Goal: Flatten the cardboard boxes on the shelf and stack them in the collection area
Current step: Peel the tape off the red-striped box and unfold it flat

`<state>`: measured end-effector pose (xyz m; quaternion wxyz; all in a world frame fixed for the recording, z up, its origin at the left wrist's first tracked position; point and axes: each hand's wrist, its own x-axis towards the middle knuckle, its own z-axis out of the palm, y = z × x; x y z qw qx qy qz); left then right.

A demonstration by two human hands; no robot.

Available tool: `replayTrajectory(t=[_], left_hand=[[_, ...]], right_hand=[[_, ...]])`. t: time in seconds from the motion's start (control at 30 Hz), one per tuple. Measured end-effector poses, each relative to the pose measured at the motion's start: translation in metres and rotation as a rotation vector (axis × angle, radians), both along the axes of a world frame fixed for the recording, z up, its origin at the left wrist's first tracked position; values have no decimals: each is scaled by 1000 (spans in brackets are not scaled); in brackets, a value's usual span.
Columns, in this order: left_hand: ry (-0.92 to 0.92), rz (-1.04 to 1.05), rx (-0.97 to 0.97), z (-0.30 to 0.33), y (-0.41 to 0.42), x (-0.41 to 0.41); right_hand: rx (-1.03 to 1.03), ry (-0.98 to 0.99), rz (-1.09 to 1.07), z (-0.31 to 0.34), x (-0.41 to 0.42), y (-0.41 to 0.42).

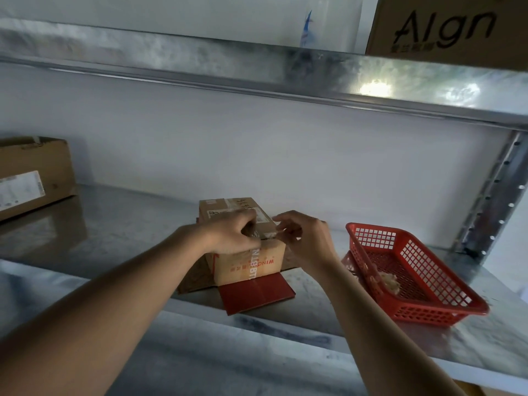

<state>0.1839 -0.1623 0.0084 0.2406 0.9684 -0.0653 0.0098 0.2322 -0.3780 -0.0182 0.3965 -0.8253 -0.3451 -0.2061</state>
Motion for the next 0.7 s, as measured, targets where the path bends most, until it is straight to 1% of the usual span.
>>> replayTrajectory(t=[0.1, 0.17, 0.27, 0.37, 0.5, 0.63, 0.7], left_hand=[[-66, -5, 70, -6, -1, -5], [-104, -3, 108, -9, 0, -7], [-176, -9, 141, -14, 1, -5], [-203, -37, 125, -17, 6, -1], [-223, -80, 145, -19, 12, 1], [-243, -154, 261, -18, 15, 2], [-224, -193, 297, -16, 18, 2]], right_hand=[[131, 82, -9, -3, -2, 5], [133, 50, -54, -6, 0, 9], [12, 9, -81, -10, 4, 13], [-80, 88, -19, -8, 3, 13], [-127, 80, -23, -3, -3, 15], [-289, -33, -24, 10, -10, 21], [-343, -19, -35, 17, -12, 21]])
